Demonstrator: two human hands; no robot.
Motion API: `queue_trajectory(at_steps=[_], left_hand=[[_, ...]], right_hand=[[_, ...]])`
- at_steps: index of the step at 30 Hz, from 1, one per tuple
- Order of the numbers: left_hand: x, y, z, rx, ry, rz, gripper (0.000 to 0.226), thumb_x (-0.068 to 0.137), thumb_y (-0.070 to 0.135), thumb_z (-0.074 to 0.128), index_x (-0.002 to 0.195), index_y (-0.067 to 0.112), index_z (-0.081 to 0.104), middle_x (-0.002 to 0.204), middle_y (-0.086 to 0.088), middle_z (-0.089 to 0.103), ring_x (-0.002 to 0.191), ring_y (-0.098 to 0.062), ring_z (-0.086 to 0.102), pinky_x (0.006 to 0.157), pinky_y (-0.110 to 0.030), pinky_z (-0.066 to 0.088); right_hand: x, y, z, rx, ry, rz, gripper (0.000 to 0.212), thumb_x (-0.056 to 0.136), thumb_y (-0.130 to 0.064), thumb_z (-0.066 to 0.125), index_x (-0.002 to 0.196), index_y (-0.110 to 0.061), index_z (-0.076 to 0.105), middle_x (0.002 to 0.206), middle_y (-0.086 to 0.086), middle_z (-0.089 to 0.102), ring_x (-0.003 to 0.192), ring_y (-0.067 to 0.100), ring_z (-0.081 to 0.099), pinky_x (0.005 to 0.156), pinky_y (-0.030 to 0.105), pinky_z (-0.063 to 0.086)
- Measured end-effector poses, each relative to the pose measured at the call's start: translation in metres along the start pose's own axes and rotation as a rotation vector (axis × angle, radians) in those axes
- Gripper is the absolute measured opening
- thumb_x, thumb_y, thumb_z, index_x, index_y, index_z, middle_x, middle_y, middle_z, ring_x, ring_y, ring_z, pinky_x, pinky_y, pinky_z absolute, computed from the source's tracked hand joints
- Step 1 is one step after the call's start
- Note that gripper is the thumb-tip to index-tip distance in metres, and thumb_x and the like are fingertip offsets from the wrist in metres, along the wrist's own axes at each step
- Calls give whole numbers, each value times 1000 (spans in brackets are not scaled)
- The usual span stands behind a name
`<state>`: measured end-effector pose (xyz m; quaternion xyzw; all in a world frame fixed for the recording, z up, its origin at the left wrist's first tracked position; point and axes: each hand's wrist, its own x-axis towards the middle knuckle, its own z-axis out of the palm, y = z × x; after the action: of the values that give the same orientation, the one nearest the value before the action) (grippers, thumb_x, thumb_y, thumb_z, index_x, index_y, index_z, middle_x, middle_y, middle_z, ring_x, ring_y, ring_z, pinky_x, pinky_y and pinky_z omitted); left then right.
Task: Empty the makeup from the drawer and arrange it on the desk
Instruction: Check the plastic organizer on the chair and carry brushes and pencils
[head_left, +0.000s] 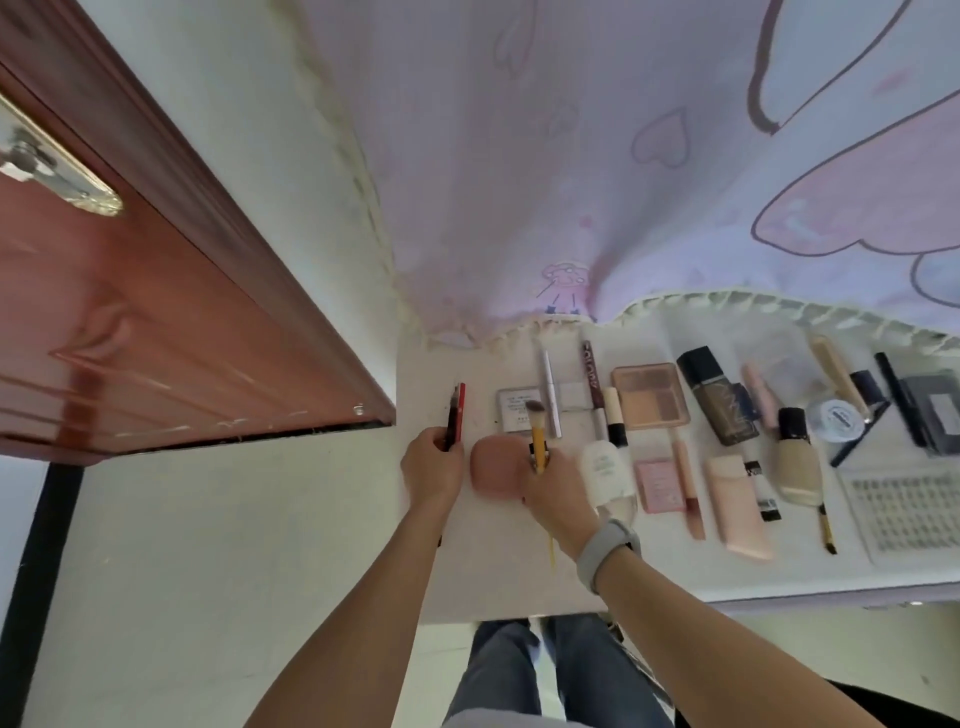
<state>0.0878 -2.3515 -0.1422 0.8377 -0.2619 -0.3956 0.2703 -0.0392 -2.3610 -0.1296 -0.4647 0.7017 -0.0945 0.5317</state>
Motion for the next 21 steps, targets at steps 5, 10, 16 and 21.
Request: queue_trajectory(at_steps=[5, 10, 16, 21], left_hand=[[20, 20, 4, 124, 44, 3, 25, 87, 14, 57, 111, 8, 62, 110, -8, 66, 103, -25, 58, 76, -23, 37], [37, 33, 14, 172, 32, 41, 23, 88, 20, 56, 108, 11, 63, 106, -7, 66, 95, -23, 60, 73, -25, 40], [47, 48, 24, 196, 39, 147, 25, 88, 23, 57, 110, 12, 61, 110, -6, 62, 97, -23, 58, 74, -26, 40], [52, 48, 29, 205, 58, 137, 23, 87, 20, 58, 108, 11, 58, 109, -9, 61, 95, -26, 58, 77, -32, 43]], right_hand=[[3, -11, -15, -244, -83, -61, 8, 91, -15, 40, 91, -11, 47, 74, -1, 49, 67, 19, 53, 57, 30, 44], [17, -23, -49, -161, -31, -24, 14, 93, -25, 43, 94, -13, 50, 78, 5, 61, 59, 23, 60, 51, 33, 52], [41, -23, -100, -330, 96, -140, 10, 93, -24, 49, 92, -14, 49, 73, -1, 54, 69, 22, 55, 58, 29, 44], [67, -33, -134, -489, 86, -193, 18, 95, -28, 41, 100, -12, 47, 87, 5, 54, 71, 25, 56, 62, 32, 42]])
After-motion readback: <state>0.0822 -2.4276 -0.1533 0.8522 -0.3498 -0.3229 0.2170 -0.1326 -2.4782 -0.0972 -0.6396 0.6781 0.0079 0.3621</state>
